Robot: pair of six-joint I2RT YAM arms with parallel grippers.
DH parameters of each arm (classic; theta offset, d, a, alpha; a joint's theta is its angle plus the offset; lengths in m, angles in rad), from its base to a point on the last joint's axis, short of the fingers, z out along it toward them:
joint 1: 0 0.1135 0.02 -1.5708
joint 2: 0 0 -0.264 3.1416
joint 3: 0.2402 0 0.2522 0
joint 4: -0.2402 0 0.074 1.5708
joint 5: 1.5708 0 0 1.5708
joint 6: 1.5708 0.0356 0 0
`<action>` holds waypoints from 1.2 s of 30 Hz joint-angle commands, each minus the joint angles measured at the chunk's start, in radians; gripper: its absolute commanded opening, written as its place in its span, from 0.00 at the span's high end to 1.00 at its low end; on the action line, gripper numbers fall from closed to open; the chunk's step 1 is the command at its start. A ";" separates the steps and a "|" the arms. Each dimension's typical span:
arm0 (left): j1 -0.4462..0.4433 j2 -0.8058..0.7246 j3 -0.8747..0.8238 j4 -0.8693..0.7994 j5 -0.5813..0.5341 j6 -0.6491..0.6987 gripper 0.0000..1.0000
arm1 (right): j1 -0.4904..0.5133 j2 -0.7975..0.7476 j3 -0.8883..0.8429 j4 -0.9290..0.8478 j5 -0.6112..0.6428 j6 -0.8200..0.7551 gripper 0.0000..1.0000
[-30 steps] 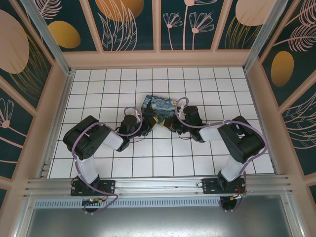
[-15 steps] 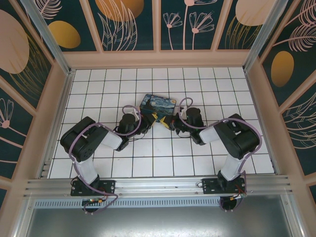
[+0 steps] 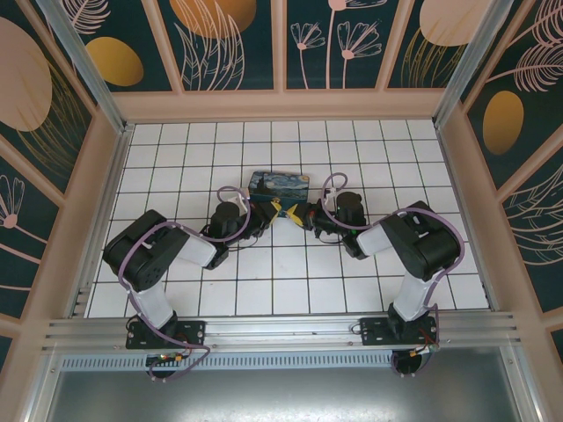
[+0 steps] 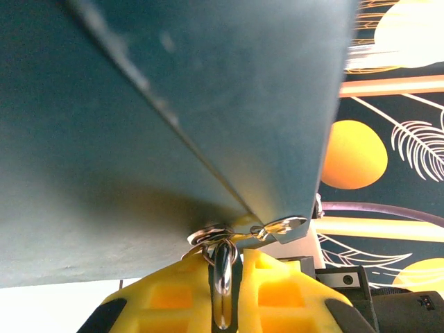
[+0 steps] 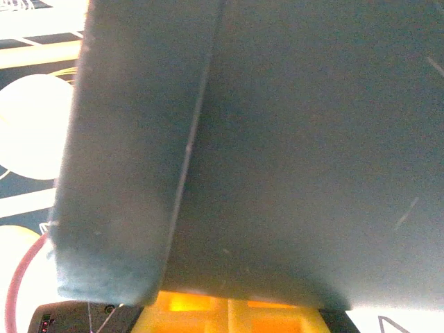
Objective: Unlock the padlock with the key
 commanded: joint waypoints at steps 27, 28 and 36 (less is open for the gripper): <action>-0.066 -0.004 -0.032 0.132 0.185 -0.158 1.00 | 0.087 -0.047 0.125 0.019 0.079 -0.153 1.00; -0.066 -0.007 -0.033 0.130 0.178 -0.160 1.00 | 0.091 -0.045 0.124 0.029 0.084 -0.138 1.00; -0.066 -0.019 -0.047 0.150 0.116 -0.190 1.00 | 0.126 -0.026 0.115 0.087 0.129 -0.045 1.00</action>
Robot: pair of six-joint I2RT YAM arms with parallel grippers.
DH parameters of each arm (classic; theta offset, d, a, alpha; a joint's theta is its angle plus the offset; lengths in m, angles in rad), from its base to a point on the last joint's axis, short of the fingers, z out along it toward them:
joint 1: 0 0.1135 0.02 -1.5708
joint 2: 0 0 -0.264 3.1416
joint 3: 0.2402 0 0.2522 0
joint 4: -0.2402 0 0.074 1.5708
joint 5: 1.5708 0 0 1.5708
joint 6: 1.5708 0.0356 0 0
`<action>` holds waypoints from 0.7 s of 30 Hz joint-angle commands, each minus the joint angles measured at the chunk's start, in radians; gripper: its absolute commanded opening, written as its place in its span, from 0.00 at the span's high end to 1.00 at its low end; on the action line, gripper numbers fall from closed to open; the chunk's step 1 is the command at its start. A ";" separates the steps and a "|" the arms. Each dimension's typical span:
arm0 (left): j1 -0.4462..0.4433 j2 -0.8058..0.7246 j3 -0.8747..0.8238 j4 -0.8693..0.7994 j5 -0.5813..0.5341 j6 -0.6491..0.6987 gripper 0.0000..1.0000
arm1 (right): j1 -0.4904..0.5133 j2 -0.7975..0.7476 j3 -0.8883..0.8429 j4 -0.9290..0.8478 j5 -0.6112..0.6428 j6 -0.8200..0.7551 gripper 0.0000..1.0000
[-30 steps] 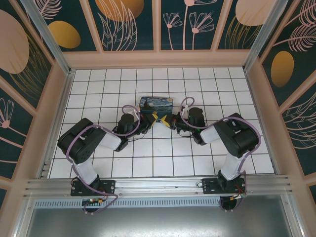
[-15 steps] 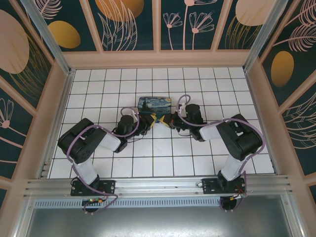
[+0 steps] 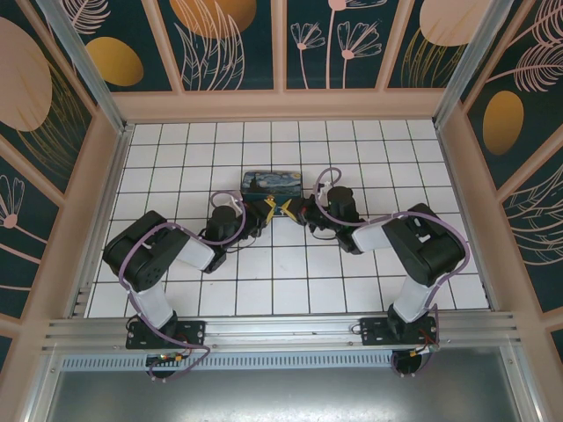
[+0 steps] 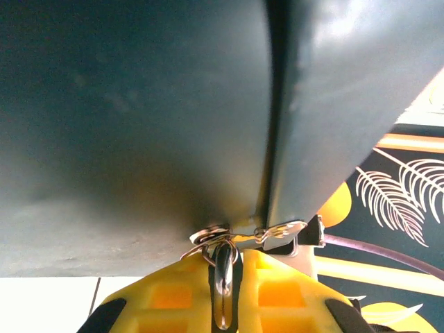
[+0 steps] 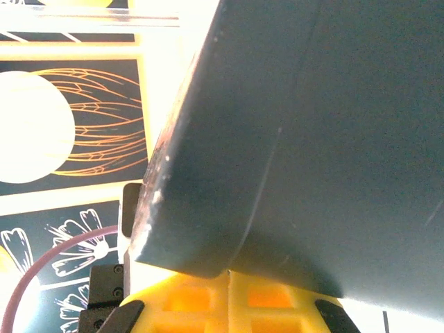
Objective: Unlock the padlock with the key
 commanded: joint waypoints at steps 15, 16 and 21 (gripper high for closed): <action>-0.065 -0.005 -0.017 0.073 0.201 -0.009 1.00 | 0.044 0.049 0.050 0.215 0.031 0.065 1.00; -0.066 -0.004 -0.012 0.050 0.205 0.011 1.00 | 0.042 0.055 0.073 0.177 0.022 0.043 1.00; -0.066 -0.002 0.015 -0.089 0.192 0.128 1.00 | 0.041 0.076 0.143 0.061 -0.004 -0.038 1.00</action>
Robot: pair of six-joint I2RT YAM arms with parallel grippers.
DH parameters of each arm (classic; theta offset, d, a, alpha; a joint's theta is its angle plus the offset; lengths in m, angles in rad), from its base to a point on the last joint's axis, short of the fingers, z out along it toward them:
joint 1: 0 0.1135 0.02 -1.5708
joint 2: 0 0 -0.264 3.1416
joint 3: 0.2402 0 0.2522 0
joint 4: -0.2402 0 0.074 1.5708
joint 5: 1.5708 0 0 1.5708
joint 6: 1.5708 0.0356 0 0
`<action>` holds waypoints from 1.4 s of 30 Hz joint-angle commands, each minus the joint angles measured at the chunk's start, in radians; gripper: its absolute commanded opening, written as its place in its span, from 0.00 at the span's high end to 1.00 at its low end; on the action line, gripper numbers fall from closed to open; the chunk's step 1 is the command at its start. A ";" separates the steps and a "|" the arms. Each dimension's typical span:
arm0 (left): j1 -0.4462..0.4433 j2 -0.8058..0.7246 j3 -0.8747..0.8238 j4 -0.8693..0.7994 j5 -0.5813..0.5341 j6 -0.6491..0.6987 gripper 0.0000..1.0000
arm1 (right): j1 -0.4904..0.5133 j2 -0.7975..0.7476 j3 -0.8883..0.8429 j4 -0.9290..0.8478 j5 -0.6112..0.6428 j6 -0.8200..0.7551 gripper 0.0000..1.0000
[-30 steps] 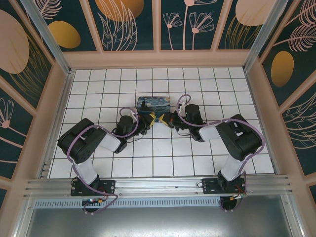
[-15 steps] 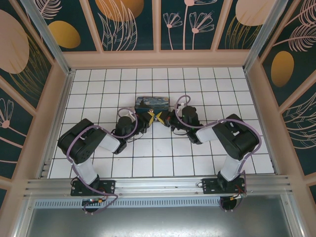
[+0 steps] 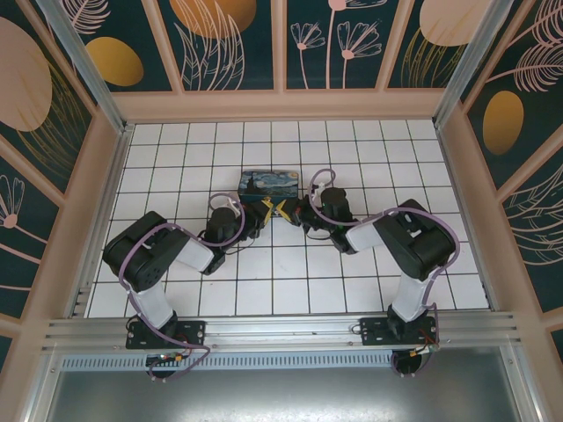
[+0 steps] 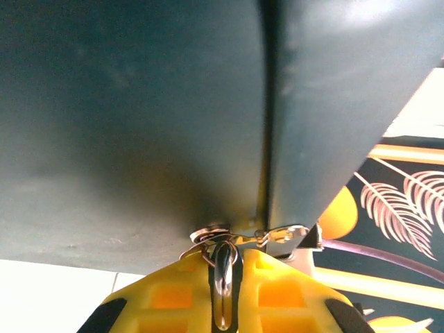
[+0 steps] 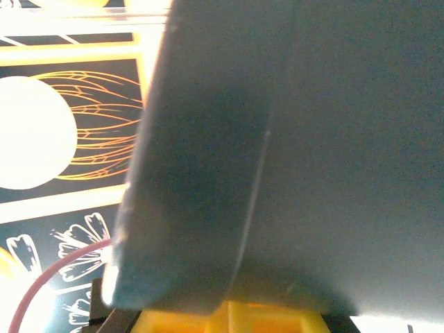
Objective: Unlock the padlock with the key
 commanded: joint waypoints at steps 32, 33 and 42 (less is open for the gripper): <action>-0.057 0.103 0.105 -0.216 0.182 0.210 1.00 | 0.116 -0.364 0.038 -0.819 0.453 -0.878 0.43; -0.057 0.101 0.106 -0.219 0.184 0.211 1.00 | 0.137 -0.357 0.040 -0.821 0.486 -0.900 0.45; -0.056 0.087 0.120 -0.258 0.195 0.230 1.00 | 0.250 -0.285 0.034 -0.781 0.704 -1.037 0.54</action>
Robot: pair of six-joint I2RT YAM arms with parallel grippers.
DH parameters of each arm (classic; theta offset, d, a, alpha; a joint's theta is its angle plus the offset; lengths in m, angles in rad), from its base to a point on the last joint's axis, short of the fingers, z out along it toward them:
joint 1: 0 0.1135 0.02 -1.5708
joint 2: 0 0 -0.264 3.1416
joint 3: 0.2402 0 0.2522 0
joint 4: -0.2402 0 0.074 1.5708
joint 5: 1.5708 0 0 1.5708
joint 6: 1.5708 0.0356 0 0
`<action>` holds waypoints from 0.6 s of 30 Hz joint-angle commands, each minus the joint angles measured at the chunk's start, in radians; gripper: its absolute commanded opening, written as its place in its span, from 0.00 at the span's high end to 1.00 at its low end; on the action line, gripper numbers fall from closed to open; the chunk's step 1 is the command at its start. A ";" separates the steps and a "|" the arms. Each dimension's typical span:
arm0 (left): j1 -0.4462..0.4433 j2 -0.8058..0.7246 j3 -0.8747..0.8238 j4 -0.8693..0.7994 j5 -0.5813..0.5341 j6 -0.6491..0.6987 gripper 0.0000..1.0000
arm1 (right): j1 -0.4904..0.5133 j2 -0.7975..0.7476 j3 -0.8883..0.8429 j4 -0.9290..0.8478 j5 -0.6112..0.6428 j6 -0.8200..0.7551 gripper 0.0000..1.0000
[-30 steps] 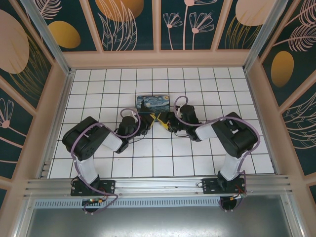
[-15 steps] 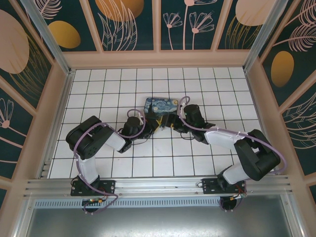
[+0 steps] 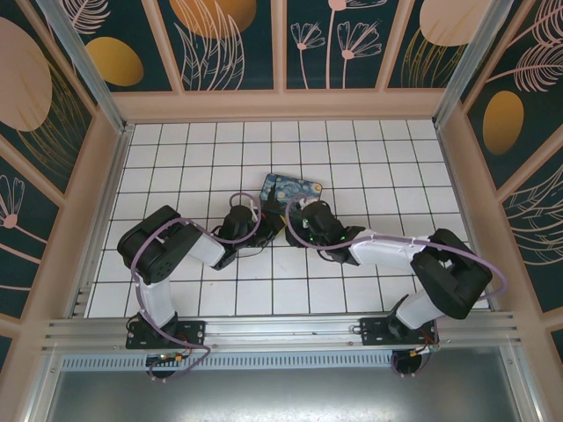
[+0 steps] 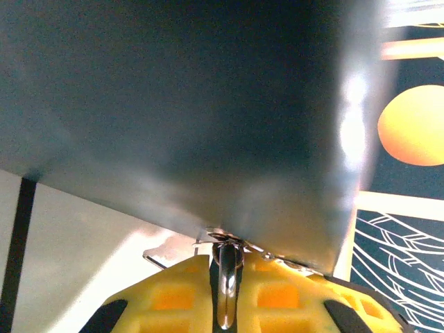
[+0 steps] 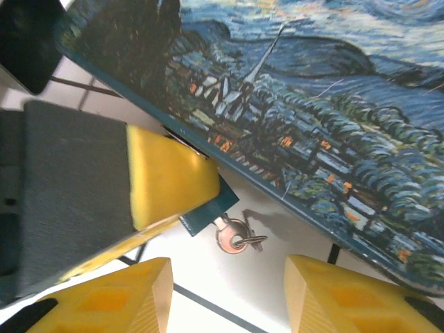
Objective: Unlock the padlock with the key
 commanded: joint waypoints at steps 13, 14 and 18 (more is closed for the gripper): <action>-0.007 -0.012 0.021 -0.069 0.047 0.033 1.00 | 0.054 0.129 0.063 0.029 0.234 -0.115 0.60; -0.008 -0.012 0.021 -0.069 0.047 0.033 1.00 | 0.056 0.136 0.072 0.027 0.237 -0.117 0.61; -0.007 -0.014 0.019 -0.072 0.050 0.033 1.00 | 0.061 0.161 0.109 0.021 0.251 -0.122 0.62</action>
